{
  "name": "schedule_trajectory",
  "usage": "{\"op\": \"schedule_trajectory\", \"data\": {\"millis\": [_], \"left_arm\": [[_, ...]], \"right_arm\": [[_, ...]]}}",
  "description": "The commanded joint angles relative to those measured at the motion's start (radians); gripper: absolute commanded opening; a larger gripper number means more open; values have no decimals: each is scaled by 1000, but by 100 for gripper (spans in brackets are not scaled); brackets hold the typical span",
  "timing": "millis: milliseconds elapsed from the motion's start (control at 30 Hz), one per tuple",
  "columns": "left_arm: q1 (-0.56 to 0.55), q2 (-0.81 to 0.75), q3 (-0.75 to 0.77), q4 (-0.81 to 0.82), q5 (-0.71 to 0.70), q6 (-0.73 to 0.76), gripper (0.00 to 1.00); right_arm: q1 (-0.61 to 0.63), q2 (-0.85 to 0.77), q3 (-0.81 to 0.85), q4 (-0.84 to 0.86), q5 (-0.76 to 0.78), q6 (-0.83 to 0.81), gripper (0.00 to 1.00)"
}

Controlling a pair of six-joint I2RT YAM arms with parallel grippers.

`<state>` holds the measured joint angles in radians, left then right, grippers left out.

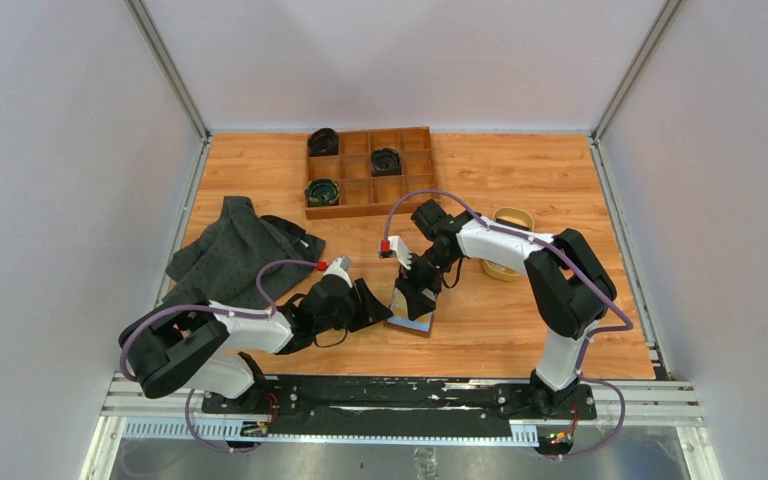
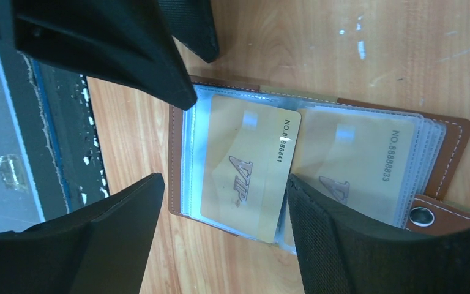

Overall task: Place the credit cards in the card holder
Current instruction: Insert the credit card into the card holder.

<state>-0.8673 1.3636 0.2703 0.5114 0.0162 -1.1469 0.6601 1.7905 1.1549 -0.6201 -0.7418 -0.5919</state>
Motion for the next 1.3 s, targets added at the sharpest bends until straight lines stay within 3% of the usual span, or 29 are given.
{"op": "schedule_trajectory", "data": {"millis": [0, 367, 733, 1067, 1267], "left_arm": [[-7, 30, 24, -13, -2, 22, 46], [-7, 53, 42, -11, -5, 37, 47], [-8, -74, -4, -12, -15, 57, 56], [-111, -114, -69, -13, -15, -82, 64], [-176, -64, -58, -11, -125, -195, 64]], "right_arm": [[-5, 22, 2, -65, -84, -17, 76], [-4, 59, 29, -143, -174, -52, 71], [-12, -105, -12, -95, -92, -107, 73], [-20, -69, -6, -51, 1, -35, 73], [-27, -76, -9, -47, -9, -29, 73]]}}
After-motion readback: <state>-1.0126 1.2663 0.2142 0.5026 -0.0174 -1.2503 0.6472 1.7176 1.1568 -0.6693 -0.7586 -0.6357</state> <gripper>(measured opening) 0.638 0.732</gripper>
